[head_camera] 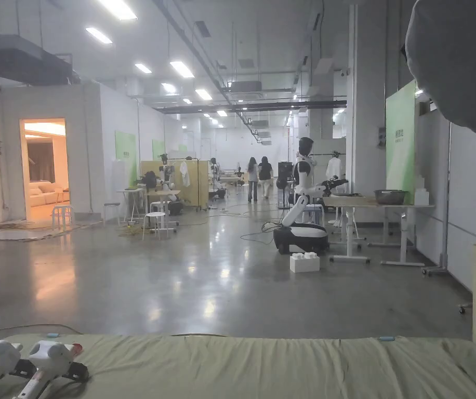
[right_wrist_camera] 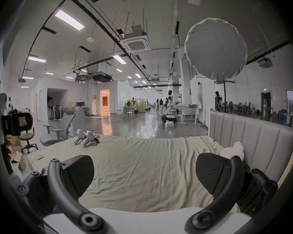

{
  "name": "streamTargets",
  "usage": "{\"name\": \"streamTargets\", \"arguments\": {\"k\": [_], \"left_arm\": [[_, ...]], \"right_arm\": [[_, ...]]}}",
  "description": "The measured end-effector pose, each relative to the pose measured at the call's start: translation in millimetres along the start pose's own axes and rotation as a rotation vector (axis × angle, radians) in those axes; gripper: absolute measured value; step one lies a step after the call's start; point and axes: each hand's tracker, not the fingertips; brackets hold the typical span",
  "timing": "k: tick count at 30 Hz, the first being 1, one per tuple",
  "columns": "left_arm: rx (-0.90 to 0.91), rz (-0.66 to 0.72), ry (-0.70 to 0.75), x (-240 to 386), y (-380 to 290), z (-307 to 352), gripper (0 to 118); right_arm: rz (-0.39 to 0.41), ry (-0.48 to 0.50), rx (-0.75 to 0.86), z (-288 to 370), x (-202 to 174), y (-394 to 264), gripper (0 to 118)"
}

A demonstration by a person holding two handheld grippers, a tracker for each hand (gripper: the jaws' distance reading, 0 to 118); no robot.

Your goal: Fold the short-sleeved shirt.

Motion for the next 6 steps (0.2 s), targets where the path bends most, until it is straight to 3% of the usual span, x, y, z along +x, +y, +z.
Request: {"name": "streamTargets", "arguments": {"k": [6], "left_arm": [[0.000,-0.013,0.013,-0.2,-1.0,-2.7,118]], "right_arm": [[-0.116,0.052,0.002,0.5,14.5,-0.3,118]]}}
